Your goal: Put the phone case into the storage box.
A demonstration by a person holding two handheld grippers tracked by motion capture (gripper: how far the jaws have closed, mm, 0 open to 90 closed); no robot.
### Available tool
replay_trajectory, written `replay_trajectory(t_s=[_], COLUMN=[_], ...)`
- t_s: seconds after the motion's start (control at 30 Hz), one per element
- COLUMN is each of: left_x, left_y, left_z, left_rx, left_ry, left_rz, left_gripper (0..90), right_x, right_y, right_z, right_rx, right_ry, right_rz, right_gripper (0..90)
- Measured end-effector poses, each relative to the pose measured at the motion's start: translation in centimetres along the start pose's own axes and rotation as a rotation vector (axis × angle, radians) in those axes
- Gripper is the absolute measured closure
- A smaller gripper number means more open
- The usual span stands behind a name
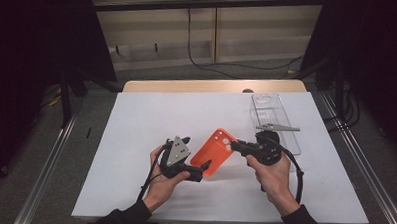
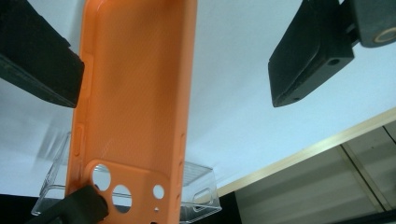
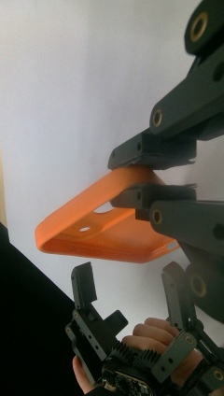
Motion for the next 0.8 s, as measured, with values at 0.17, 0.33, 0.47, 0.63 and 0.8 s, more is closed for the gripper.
replay_trajectory(t_s=[0.17, 0.33, 0.47, 0.63, 0.8], left_x=[0.3, 0.7, 1.2, 1.7, 2.0], left_y=[0.0, 0.1, 0.1, 0.2, 0.3], left_z=[0.4, 0.8, 1.2, 2.2, 2.7], left_rx=[0.022, 0.047, 0.095, 0.11, 0.12], left_ry=[0.011, 0.01, -0.007, 0.02, 0.02], left_rz=[0.006, -0.002, -0.008, -0.044, -0.088], left_gripper=[3.7, 3.6, 3.6, 4.6, 5.1], right_x=[0.3, 0.6, 0.9, 1.5, 1.8], right_y=[0.2, 0.4, 0.7, 1.1, 1.3], right_z=[-0.3, -0.8, -1.0, -1.2, -1.4], right_rx=[0.011, 0.021, 0.026, 0.039, 0.058], right_ry=[0.001, -0.007, -0.01, -0.019, -0.031], right_rz=[-0.004, -0.014, -0.023, -0.05, -0.063], right_gripper=[80.5, 80.4, 80.4, 80.4, 80.4])
Point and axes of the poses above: each handheld gripper's, and its own axes: x roughly backward along the jaws, y roughly out of its top, z roughly to its left, the point moved 8 cm from there along -x, roughly forward along the jaws, and after that the axes turned 5 degrees about x, right-handed, at the moved point
